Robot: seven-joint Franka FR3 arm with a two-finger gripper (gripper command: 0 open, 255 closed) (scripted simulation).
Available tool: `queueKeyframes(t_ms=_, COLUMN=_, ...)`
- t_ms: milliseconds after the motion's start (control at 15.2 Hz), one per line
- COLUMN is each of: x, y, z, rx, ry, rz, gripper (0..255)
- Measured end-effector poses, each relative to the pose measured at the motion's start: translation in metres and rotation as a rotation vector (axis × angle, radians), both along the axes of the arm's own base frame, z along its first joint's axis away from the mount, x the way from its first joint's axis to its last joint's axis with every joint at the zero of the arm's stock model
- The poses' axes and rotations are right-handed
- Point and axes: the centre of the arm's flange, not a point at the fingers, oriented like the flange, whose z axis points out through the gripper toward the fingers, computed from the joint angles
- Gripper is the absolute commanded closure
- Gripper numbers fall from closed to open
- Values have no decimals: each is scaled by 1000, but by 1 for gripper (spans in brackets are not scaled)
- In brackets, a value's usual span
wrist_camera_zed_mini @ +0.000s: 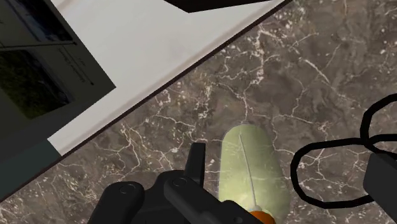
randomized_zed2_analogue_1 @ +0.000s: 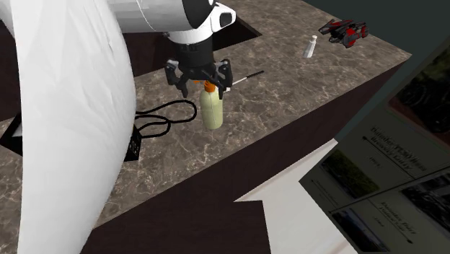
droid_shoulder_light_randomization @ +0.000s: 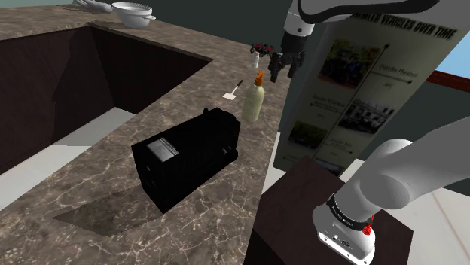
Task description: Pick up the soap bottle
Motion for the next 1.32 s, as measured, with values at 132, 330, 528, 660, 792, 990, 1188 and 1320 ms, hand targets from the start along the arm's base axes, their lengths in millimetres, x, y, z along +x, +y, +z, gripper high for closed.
queueKeyframes(t_ms=132, x=25, y=-5, z=-5, rx=8, ry=-15, rz=-4, gripper=0)
queueKeyframes(t_ms=330, x=60, y=-11, z=-8, rx=21, ry=-37, rz=-9, gripper=0)
queueKeyframes(t_ms=528, x=95, y=-19, z=-15, rx=33, ry=-59, rz=-15, gripper=0)
queueKeyframes(t_ms=660, x=104, y=-21, z=-22, rx=36, ry=-65, rz=-16, gripper=0)
queueKeyframes(t_ms=792, x=107, y=-21, z=-32, rx=37, ry=-66, rz=-16, gripper=0)
queueKeyframes(t_ms=990, x=107, y=-20, z=-46, rx=37, ry=-67, rz=-16, gripper=0)
queueKeyframes(t_ms=1188, x=107, y=-20, z=-54, rx=37, ry=-67, rz=-16, gripper=255)
queueKeyframes(t_ms=1320, x=107, y=-20, z=-55, rx=37, ry=-67, rz=-16, gripper=255)
